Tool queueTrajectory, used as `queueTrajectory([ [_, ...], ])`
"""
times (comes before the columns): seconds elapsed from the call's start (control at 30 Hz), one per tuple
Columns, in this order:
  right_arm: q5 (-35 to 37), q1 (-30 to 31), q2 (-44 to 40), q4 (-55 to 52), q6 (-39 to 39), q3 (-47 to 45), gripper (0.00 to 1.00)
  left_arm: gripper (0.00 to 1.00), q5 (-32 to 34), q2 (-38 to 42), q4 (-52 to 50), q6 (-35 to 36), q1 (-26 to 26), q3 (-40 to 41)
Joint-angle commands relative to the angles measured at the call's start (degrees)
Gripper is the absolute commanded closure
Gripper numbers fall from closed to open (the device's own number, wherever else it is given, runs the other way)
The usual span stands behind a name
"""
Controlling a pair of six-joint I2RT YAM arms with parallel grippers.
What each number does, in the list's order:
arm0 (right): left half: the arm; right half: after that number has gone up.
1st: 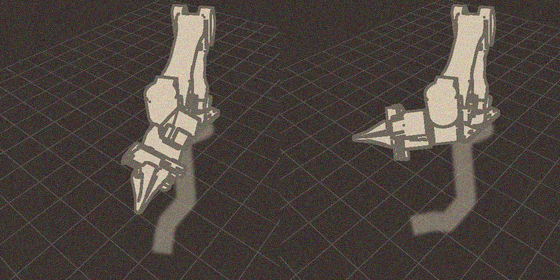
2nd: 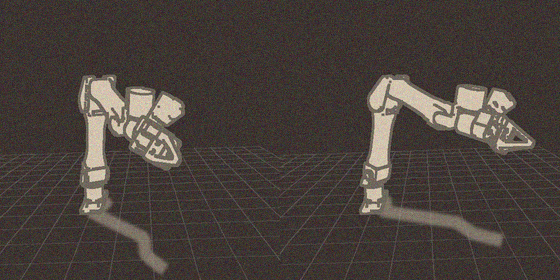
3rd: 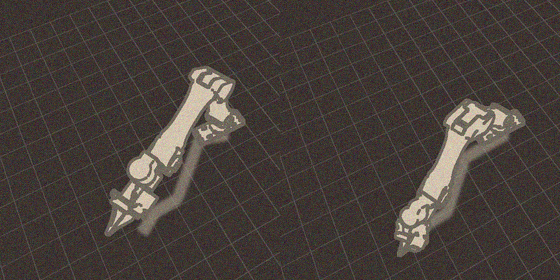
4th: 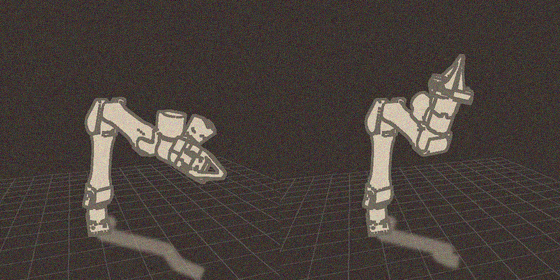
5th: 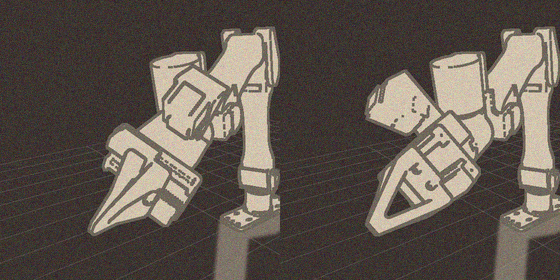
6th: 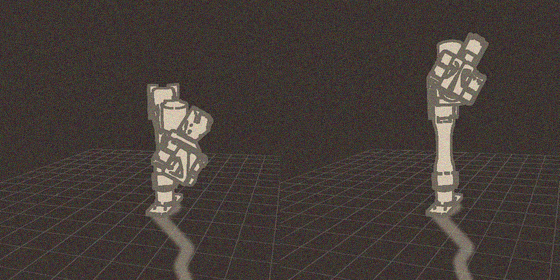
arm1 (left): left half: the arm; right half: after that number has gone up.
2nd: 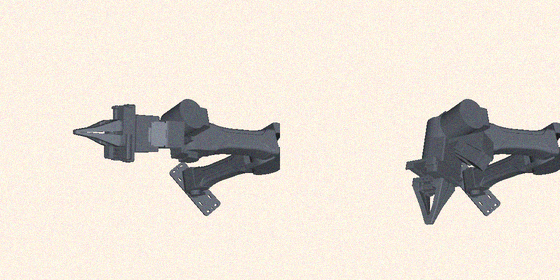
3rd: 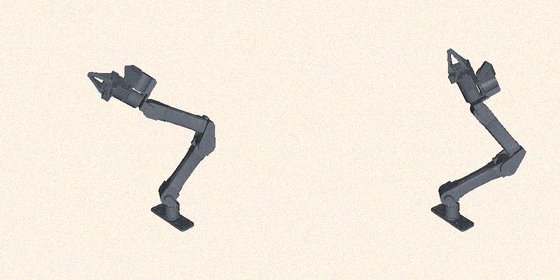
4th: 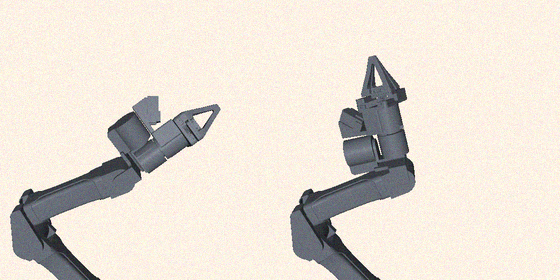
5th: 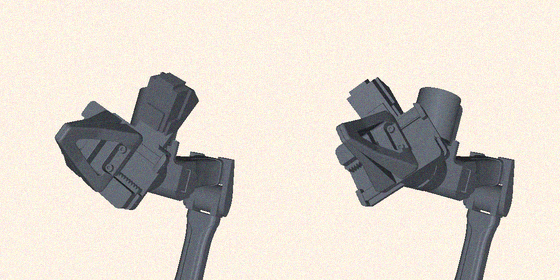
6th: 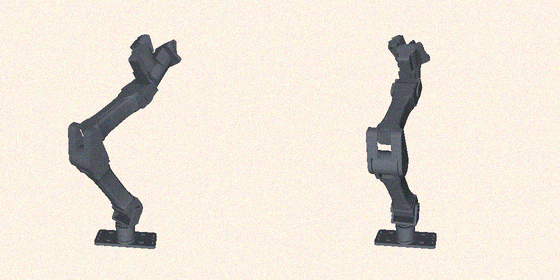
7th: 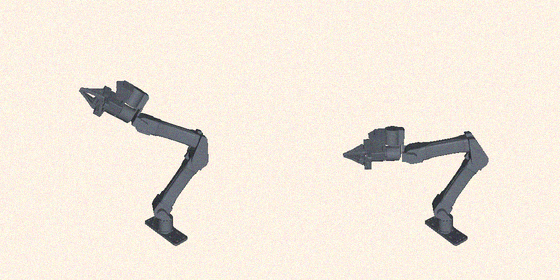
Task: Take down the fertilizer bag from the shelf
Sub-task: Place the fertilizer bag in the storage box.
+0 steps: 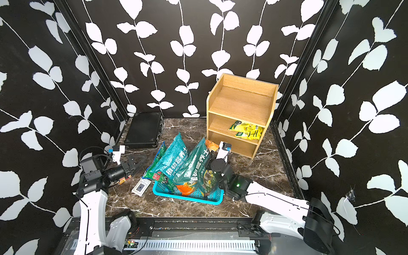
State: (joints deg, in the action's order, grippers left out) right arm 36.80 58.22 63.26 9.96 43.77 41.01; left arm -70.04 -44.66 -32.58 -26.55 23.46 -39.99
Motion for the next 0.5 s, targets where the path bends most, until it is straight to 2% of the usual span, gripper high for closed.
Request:
queueTrajectory([
  [0.0, -0.8, 2.7, 0.3, 4.2, -0.7, -0.9, 0.82, 0.01, -1.1, 0.2, 1.2, 0.3, 0.3, 0.7],
  [0.07, -0.3, 2.9, -1.8, 1.7, -1.7, -0.9, 0.66, 0.01, -1.2, 0.3, 1.2, 0.2, 0.2, 0.8],
  [0.17, 0.6, 3.0, -7.4, -1.4, -2.4, -2.7, 0.51, 0.01, -1.2, 0.3, 1.2, 0.3, 0.3, 0.7],
  [0.47, 5.9, 2.9, -24.5, -15.0, -4.5, -8.2, 0.29, 0.01, -1.0, 0.4, 1.2, 0.3, 0.3, 0.7],
])
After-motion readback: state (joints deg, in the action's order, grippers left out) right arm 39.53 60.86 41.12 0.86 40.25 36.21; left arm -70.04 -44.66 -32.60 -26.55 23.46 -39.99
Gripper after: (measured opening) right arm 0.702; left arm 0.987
